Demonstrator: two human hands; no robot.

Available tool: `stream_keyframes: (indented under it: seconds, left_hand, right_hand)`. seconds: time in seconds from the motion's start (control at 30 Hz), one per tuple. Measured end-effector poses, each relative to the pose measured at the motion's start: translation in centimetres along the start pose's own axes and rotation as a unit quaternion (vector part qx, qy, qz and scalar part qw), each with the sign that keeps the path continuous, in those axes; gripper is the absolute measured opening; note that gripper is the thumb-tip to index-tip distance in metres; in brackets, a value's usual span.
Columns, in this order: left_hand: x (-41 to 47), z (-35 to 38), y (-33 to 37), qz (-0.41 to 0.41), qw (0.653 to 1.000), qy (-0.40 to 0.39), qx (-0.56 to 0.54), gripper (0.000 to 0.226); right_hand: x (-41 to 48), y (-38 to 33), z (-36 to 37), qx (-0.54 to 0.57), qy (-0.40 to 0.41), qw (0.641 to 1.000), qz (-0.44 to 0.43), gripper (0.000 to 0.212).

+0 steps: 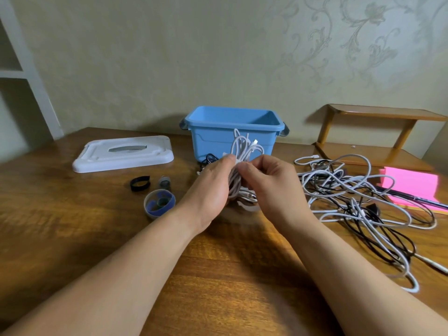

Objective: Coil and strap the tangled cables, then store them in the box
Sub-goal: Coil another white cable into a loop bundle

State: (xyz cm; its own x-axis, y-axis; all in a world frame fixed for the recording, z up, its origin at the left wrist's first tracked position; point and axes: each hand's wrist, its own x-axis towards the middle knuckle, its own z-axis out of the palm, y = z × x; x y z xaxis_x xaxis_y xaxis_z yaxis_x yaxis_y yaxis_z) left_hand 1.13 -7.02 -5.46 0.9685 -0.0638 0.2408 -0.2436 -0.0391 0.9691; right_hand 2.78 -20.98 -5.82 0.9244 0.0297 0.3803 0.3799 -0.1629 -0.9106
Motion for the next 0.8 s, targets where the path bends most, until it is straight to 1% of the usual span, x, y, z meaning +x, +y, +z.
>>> stream_keyframes:
  seconds: [0.07, 0.2, 0.3, 0.47, 0.6, 0.7, 0.8]
  left_hand:
    - [0.06, 0.1, -0.04, 0.007, 1.0, 0.013, -0.007, 0.057]
    - [0.3, -0.17, -0.26, 0.02, 0.999, 0.037, -0.034, 0.038]
    - [0.45, -0.18, -0.3, 0.03, 0.997, 0.046, -0.054, 0.036]
    - [0.33, 0.05, -0.05, 0.025, 0.995, 0.062, -0.078, 0.035]
    - [0.58, 0.19, -0.09, 0.023, 0.989, 0.087, -0.114, 0.032]
    - [0.75, 0.22, -0.08, 0.02, 0.983, 0.099, -0.155, 0.028]
    - [0.89, -0.07, -0.28, 0.026, 0.985, 0.109, -0.132, 0.028]
  right_hand:
    - [-0.12, -0.09, 0.09, -0.005, 0.005, 1.0, -0.002, 0.027]
    - [-0.41, -0.44, 0.25, -0.011, 0.012, 1.0, -0.027, 0.029]
    - [-0.5, -0.59, 0.46, -0.026, 0.024, 0.999, -0.026, 0.028]
    - [-0.64, -0.5, 0.58, -0.069, 0.04, 0.996, -0.033, 0.027]
    - [-0.4, -0.06, 0.56, -0.081, 0.063, 0.994, -0.036, 0.032]
    - [-0.28, 0.22, 0.46, -0.06, 0.045, 0.997, -0.036, 0.029]
    - [-0.39, 0.26, 0.54, -0.01, 0.007, 0.999, -0.037, 0.022]
